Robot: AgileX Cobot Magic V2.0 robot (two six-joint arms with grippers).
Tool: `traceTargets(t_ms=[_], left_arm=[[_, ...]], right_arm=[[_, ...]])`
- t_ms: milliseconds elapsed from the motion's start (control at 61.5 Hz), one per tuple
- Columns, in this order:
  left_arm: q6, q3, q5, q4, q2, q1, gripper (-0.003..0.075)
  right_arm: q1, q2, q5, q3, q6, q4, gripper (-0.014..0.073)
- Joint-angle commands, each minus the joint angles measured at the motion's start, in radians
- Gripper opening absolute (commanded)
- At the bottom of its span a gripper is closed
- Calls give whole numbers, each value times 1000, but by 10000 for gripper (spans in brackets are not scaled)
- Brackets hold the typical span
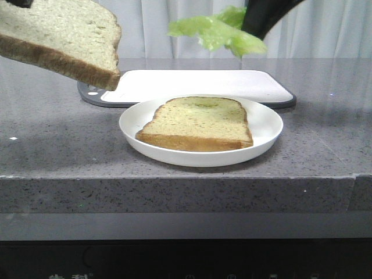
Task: Left arm grabs bread, right arm adds lettuce
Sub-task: 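Carry the lettuce over the bottom slice and release it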
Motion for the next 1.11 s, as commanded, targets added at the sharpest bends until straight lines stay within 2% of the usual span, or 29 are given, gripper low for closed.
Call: traceTargets(t_ms=[0, 211, 423, 796, 894, 1089], left_arm=[[1, -25, -35, -52, -19, 1, -19], [1, -25, -35, -52, -19, 1, -19], [1, -25, -35, -52, -19, 1, -19], [1, -25, -35, -52, -19, 1, -19], [1, -25, -35, -52, -19, 1, -19], [1, -25, -35, -52, -19, 1, -19]], right_arm=[[29, -126, -144, 124, -8, 25, -59], [103, -163, -247, 281, -8, 32, -59], [133, -133, -326, 285, -8, 34, -59], [132, -91, -315, 285, -7, 5, -46], [132, -90, -318, 285, -7, 3, 26], [131, -93, -315, 279, -3, -27, 295]])
